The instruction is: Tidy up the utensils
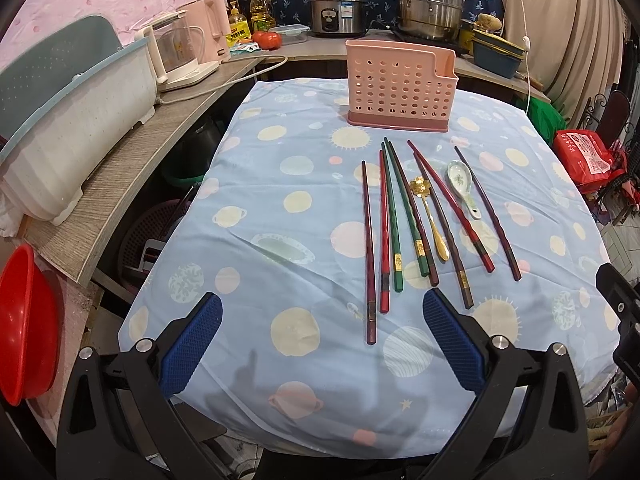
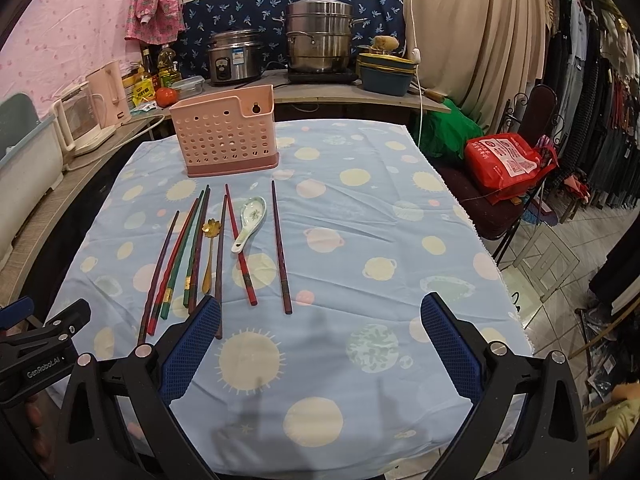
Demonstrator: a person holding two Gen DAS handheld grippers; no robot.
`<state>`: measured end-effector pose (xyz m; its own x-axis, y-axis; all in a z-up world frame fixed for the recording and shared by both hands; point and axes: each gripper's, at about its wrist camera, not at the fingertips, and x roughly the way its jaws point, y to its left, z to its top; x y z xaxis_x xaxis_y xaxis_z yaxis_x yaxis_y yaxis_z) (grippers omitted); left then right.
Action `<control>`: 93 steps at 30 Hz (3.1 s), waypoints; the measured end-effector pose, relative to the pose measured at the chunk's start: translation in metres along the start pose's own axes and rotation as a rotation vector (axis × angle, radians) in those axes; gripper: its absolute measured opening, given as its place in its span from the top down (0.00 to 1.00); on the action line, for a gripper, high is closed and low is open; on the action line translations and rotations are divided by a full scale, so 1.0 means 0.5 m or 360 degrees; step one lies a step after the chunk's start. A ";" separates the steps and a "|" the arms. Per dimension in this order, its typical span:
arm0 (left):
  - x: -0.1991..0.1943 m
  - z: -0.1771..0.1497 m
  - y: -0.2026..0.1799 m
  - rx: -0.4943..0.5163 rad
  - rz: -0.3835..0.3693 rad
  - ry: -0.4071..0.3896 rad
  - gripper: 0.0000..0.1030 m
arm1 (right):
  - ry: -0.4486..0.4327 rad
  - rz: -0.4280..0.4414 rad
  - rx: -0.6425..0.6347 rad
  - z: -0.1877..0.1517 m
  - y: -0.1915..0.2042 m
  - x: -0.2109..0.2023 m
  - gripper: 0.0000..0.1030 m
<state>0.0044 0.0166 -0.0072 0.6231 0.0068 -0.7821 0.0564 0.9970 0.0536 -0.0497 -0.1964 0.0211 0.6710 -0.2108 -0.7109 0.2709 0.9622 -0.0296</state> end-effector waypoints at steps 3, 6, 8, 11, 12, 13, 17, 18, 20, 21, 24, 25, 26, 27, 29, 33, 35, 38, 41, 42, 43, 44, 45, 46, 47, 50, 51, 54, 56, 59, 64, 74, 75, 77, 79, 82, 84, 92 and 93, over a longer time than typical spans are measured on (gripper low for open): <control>0.000 0.000 0.001 0.0000 -0.0002 -0.0003 0.07 | 0.0000 -0.0001 -0.0001 -0.001 -0.001 0.001 0.07; 0.000 0.001 0.002 0.0001 -0.0004 0.0000 0.07 | 0.0001 0.0000 0.0000 0.000 -0.001 0.001 0.07; -0.001 0.001 0.001 0.0002 -0.0003 -0.0003 0.07 | 0.0000 0.0000 0.0000 0.000 -0.002 0.000 0.07; -0.001 0.002 0.000 0.0003 -0.0005 -0.0003 0.07 | 0.0001 0.0000 -0.0003 0.000 -0.002 0.001 0.06; -0.001 0.002 -0.001 0.0003 -0.0006 -0.0001 0.07 | 0.0001 -0.0001 -0.0001 0.000 -0.001 0.000 0.07; -0.001 0.002 -0.001 0.0003 -0.0004 -0.0002 0.07 | 0.0002 0.0001 -0.0001 0.000 -0.002 0.001 0.07; 0.000 0.001 -0.002 -0.0002 -0.0012 0.0005 0.07 | 0.0002 -0.0001 0.0000 0.000 -0.002 0.002 0.07; 0.003 0.003 -0.003 -0.0001 -0.0016 0.0007 0.07 | 0.0003 -0.0001 0.0001 0.000 -0.002 0.002 0.07; 0.009 0.002 -0.001 -0.0002 -0.0016 0.0013 0.07 | 0.0008 -0.0006 0.0002 0.000 -0.004 0.005 0.07; 0.013 0.003 0.003 -0.0007 -0.0011 0.0021 0.07 | 0.0011 -0.0009 0.0004 -0.001 -0.007 0.007 0.07; 0.033 0.001 0.016 -0.0031 -0.0001 0.0059 0.07 | 0.0024 -0.0021 0.0013 -0.003 -0.015 0.017 0.07; 0.040 0.000 0.018 -0.0029 -0.0007 0.0068 0.07 | 0.0029 -0.0027 0.0015 -0.003 -0.019 0.021 0.07; 0.047 -0.001 0.019 -0.0023 -0.0006 0.0078 0.07 | 0.0037 -0.0033 0.0017 -0.002 -0.022 0.027 0.07; 0.056 -0.002 0.019 -0.0019 -0.0007 0.0090 0.07 | 0.0047 -0.0035 0.0021 0.001 -0.025 0.036 0.07; 0.075 -0.003 0.018 -0.0017 -0.0032 0.0118 0.07 | 0.0066 -0.0040 0.0025 0.000 -0.028 0.049 0.07; 0.116 -0.004 0.019 -0.0027 -0.0078 0.0161 0.07 | 0.0102 -0.0046 0.0018 -0.001 -0.025 0.070 0.07; 0.137 -0.004 0.019 -0.0028 -0.0096 0.0173 0.07 | 0.0117 -0.0044 0.0016 -0.001 -0.023 0.081 0.07; 0.168 -0.004 0.018 -0.0022 -0.0086 0.0205 0.08 | 0.0141 -0.0044 0.0011 0.000 -0.018 0.098 0.07; 0.192 -0.005 0.020 -0.0023 -0.0085 0.0233 0.11 | 0.0166 -0.0044 0.0006 0.002 -0.013 0.115 0.07; 0.197 -0.005 0.021 -0.0020 -0.0091 0.0238 0.14 | 0.0173 -0.0041 0.0005 0.004 -0.011 0.121 0.07; 0.202 -0.006 0.020 -0.0013 -0.0100 0.0243 0.16 | 0.0177 -0.0039 0.0002 0.004 -0.008 0.125 0.07; 0.204 -0.006 0.019 -0.0010 -0.0108 0.0247 0.16 | 0.0179 -0.0039 -0.0003 0.005 -0.006 0.129 0.07; 0.205 -0.006 0.018 -0.0007 -0.0119 0.0251 0.16 | 0.0183 -0.0038 -0.0008 0.006 -0.004 0.133 0.07; 0.205 -0.007 0.016 -0.0001 -0.0124 0.0250 0.16 | 0.0187 -0.0037 -0.0012 0.007 -0.002 0.137 0.07; 0.205 -0.009 0.014 0.0008 -0.0132 0.0250 0.16 | 0.0191 -0.0035 -0.0014 0.008 0.001 0.141 0.07; 0.210 -0.017 0.007 0.0038 -0.0157 0.0271 0.20 | 0.0204 -0.0028 -0.0020 0.009 0.006 0.150 0.07; 0.211 -0.021 0.006 0.0042 -0.0165 0.0279 0.22 | 0.0209 -0.0026 -0.0022 0.010 0.007 0.153 0.07; 0.214 -0.034 0.002 0.0069 -0.0170 0.0300 0.25 | 0.0219 -0.0024 -0.0027 0.008 0.010 0.158 0.07; 0.210 -0.041 0.002 0.0090 -0.0162 0.0285 0.25 | 0.0223 -0.0023 -0.0028 0.007 0.012 0.159 0.07; 0.212 -0.041 0.015 0.0062 -0.0151 0.0284 0.26 | 0.0229 -0.0019 -0.0027 0.005 0.012 0.160 0.07; 0.210 -0.035 0.018 0.0062 -0.0155 0.0268 0.42 | 0.0237 -0.0001 -0.0038 0.000 0.016 0.164 0.07; 0.214 -0.019 0.010 0.0069 -0.0226 0.0256 0.91 | 0.0274 0.0056 -0.0051 0.009 0.026 0.218 0.30; 0.215 -0.017 0.011 0.0068 -0.0228 0.0258 0.92 | 0.0284 0.0063 -0.0058 0.010 0.029 0.227 0.35; 0.217 -0.014 0.013 0.0057 -0.0232 0.0262 0.93 | 0.0310 0.0078 -0.0065 0.009 0.034 0.243 0.41; 0.219 -0.012 0.015 0.0045 -0.0242 0.0269 0.93 | 0.0331 0.0095 -0.0069 0.009 0.039 0.257 0.49; 0.221 -0.010 0.017 0.0035 -0.0253 0.0274 0.93 | 0.0356 0.0104 -0.0082 0.006 0.046 0.276 0.60; 0.221 -0.010 0.018 0.0029 -0.0259 0.0278 0.93 | 0.0379 0.0115 -0.0083 0.002 0.048 0.286 0.67; 0.223 -0.010 0.022 0.0007 -0.0274 0.0282 0.93 | 0.0369 0.0129 -0.0096 -0.008 0.045 0.290 0.91; 0.222 -0.011 0.023 0.0004 -0.0276 0.0282 0.93 | 0.0369 0.0130 -0.0095 -0.009 0.044 0.289 0.91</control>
<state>0.0702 0.0291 -0.0968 0.4573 -0.1507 -0.8765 0.1525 0.9842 -0.0896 0.0500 -0.2048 -0.0855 0.5106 -0.0935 -0.8547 0.1766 0.9843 -0.0022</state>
